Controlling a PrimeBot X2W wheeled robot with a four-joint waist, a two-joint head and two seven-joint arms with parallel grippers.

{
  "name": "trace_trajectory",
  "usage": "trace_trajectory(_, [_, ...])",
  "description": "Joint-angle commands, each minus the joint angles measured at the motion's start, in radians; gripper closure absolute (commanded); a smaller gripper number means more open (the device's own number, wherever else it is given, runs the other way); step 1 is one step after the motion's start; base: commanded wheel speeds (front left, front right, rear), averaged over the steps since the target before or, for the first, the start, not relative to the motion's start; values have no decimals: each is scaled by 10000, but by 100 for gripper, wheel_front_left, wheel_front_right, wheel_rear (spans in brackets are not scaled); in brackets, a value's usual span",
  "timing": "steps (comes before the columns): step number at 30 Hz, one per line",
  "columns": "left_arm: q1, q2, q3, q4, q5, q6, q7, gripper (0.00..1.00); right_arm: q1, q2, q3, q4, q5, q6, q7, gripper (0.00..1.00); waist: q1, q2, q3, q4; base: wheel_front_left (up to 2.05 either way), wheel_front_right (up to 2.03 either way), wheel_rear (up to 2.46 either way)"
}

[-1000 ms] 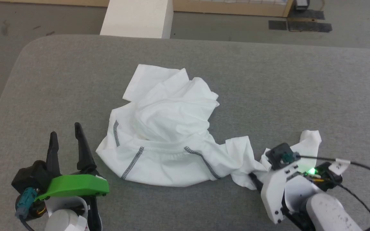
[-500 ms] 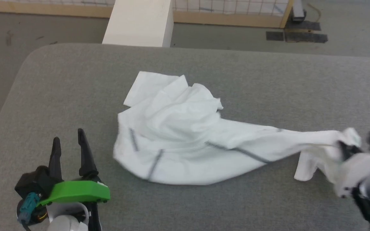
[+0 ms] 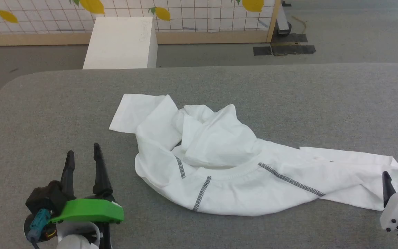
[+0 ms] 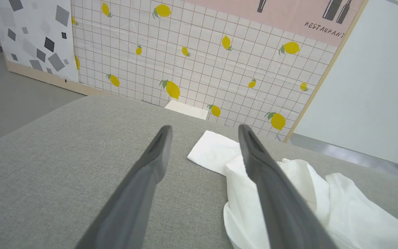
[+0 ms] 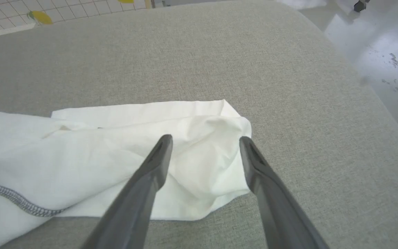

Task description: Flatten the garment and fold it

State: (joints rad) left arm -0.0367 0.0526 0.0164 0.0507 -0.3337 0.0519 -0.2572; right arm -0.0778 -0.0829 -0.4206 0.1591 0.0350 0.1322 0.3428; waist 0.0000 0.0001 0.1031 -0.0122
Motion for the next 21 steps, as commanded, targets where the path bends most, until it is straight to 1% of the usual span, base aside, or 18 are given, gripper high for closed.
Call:
trace_trajectory(1, [0,-23,9,-61,155,-68,-45,0,230,46,299,-484,275,-15,-97,0,0,-1,-112,-110,0,0,0])
trace_trajectory(3, [2,-23,-26,-185,242,-94,-45,0,551,69,872,-1259,678,-15,-196,0,0,-1,-112,-109,0,0,0])
trace_trajectory(5, [-7,-23,-26,-331,311,-113,-45,0,822,-31,1784,-1995,1216,-15,-413,0,0,-1,-24,-99,0,0,0])
trace_trajectory(7, [-55,-23,-16,-475,358,-156,-45,0,951,-348,2816,-2459,1598,-15,-595,0,0,-1,109,-80,0,0,0])
trace_trajectory(9, [-137,-23,-34,-595,398,-209,-45,0,850,-656,3671,-2610,1882,-15,-769,0,0,-1,254,-34,0,0,0])
trace_trajectory(12, [-306,-24,-130,-708,471,-291,-45,0,404,-1182,4822,-2264,2024,-15,-722,0,0,-1,506,103,0,0,0])
trace_trajectory(15, [-494,-24,-283,-783,505,-392,-45,0,-357,-1602,5845,-1629,2270,-15,-472,0,0,-1,776,308,0,0,0])
trace_trajectory(20, [-688,-24,-570,-717,544,-538,-45,0,-1395,-2074,6713,-457,2256,-15,268,0,0,-1,1044,648,0,0,0])
trace_trajectory(21, [-733,-24,-625,-682,540,-560,-45,0,-1552,-2119,6828,-232,2325,-15,489,11,0,-1,1081,728,0,0,0])
